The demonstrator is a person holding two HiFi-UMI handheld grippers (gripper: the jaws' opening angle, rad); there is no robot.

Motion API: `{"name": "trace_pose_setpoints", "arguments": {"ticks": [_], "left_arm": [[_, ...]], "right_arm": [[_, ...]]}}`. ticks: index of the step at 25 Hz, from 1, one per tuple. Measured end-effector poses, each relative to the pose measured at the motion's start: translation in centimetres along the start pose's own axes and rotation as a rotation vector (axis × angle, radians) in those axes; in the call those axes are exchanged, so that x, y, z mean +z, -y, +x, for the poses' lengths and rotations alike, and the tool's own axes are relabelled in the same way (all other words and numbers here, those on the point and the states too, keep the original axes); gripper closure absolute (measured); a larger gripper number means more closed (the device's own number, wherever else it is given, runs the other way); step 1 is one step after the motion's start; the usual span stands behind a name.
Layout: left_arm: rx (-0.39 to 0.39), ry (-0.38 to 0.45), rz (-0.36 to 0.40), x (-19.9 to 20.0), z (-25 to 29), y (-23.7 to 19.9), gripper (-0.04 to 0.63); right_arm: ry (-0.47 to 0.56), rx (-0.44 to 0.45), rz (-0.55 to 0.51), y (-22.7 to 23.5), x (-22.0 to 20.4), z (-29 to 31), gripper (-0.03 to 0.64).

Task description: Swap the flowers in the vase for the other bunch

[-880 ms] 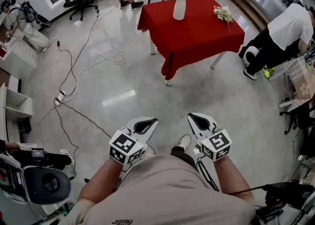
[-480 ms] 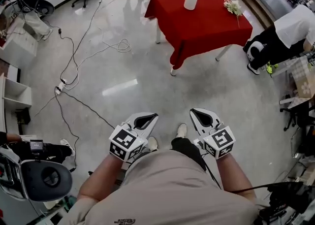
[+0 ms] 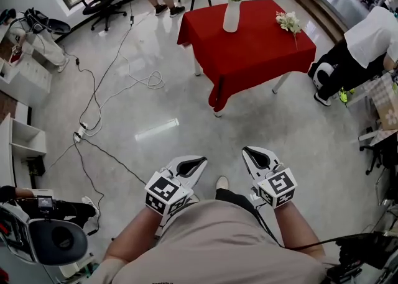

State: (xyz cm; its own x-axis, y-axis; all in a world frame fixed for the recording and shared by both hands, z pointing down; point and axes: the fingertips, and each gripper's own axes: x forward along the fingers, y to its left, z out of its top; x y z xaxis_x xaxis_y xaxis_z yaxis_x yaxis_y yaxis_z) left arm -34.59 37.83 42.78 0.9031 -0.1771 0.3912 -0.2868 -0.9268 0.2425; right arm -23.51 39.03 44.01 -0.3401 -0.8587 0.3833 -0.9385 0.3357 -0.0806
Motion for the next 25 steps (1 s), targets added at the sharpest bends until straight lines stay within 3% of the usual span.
{"name": "trace_pose_setpoints", "arguments": {"ticks": [4, 8, 14, 21, 25], "left_arm": [[0.014, -0.034, 0.026, 2.2, 4.5, -0.9, 0.588], [0.006, -0.025, 0.041, 4.9, 9.4, -1.1, 0.588], [-0.04, -0.015, 0.033, 8.2, 15.0, -1.7, 0.588], [-0.06, -0.003, 0.032, 10.6, 20.2, -8.0, 0.586], [-0.057, 0.012, 0.045, 13.9, 22.5, -13.1, 0.586]], "right_arm": [[0.029, -0.001, 0.006, 4.9, 1.5, 0.3, 0.598], [0.04, -0.029, 0.004, 10.4, 2.0, 0.3, 0.499], [0.039, -0.077, 0.017, 17.5, 2.5, 1.9, 0.476], [0.027, -0.113, 0.012, 25.1, 4.2, 7.5, 0.44], [0.024, -0.132, 0.027, 29.1, 7.3, 12.0, 0.434]]}}
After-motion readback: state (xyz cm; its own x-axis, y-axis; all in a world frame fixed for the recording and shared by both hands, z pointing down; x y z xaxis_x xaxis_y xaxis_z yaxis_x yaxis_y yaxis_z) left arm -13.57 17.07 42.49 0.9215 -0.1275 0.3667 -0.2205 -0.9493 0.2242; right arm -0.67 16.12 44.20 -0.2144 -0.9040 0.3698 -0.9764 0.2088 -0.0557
